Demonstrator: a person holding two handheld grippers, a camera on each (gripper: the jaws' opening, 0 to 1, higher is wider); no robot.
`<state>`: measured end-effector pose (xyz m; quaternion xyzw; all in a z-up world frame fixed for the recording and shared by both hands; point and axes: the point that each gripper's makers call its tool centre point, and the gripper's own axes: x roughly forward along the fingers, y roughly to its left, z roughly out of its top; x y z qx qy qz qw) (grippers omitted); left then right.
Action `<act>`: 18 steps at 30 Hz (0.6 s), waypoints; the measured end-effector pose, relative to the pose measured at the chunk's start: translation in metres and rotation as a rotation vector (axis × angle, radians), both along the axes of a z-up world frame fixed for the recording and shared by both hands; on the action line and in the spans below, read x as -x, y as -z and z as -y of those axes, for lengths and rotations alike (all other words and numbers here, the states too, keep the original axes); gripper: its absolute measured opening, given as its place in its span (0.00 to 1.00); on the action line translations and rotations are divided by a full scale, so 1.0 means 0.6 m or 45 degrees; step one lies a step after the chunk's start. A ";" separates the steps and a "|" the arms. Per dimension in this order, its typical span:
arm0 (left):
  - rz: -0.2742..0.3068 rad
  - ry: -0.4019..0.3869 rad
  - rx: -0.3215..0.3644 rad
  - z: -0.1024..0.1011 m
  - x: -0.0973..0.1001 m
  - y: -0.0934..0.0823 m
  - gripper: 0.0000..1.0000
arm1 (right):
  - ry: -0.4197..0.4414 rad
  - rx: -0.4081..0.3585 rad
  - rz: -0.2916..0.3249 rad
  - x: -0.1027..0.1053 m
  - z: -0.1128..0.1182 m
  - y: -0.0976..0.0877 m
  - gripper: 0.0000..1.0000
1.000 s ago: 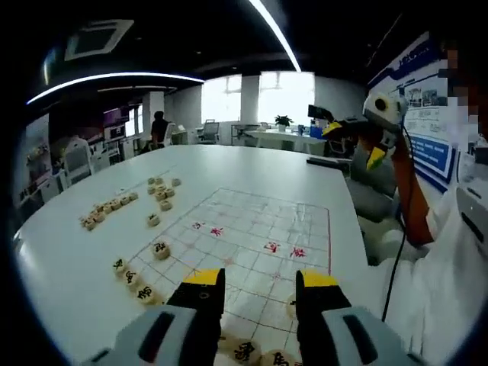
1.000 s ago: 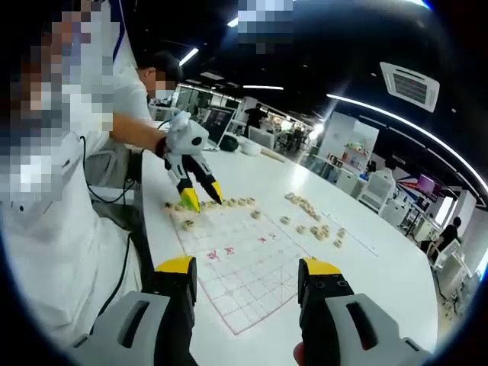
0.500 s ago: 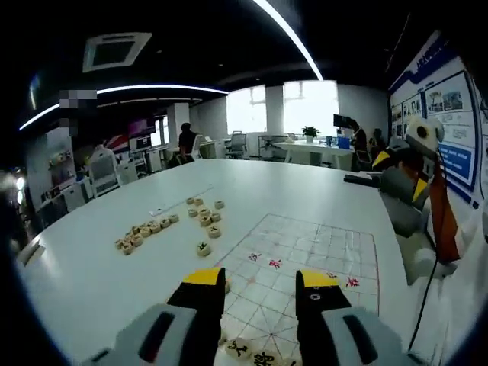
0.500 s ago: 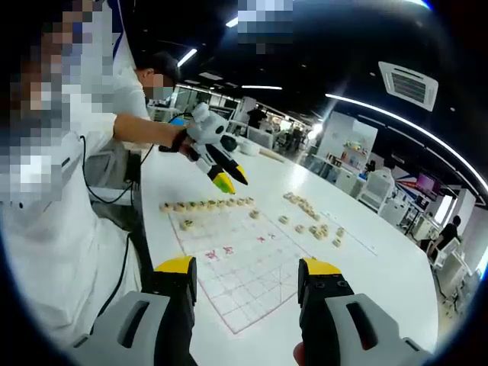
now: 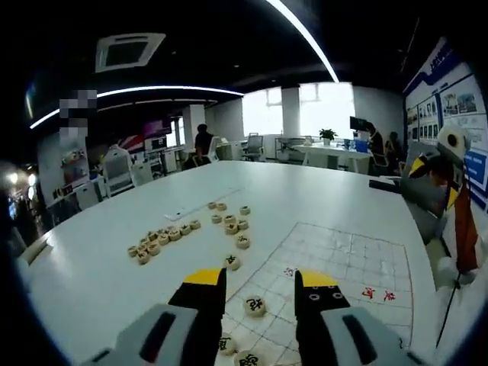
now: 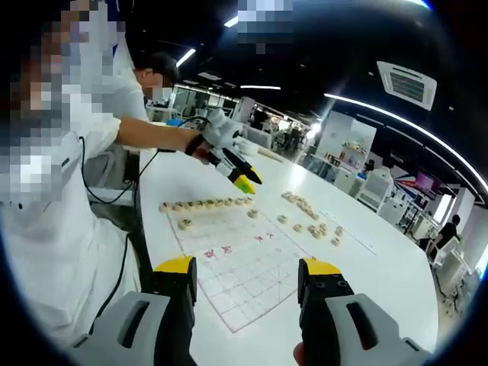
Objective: Pick up the chess pieces one by one and place each piece onto its starting position on the chessboard, setting the pieces on their correct points until all the chess pieces are arranged in the starting layout
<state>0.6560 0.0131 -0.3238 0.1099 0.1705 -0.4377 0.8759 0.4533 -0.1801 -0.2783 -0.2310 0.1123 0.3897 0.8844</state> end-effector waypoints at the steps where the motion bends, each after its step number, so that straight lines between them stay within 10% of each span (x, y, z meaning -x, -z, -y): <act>1: -0.003 0.000 0.005 0.002 -0.002 0.000 0.37 | -0.001 0.001 0.000 0.000 0.000 0.000 0.54; 18: -0.076 -0.131 0.105 0.004 -0.064 0.020 0.35 | 0.005 -0.004 0.005 0.000 0.004 -0.002 0.54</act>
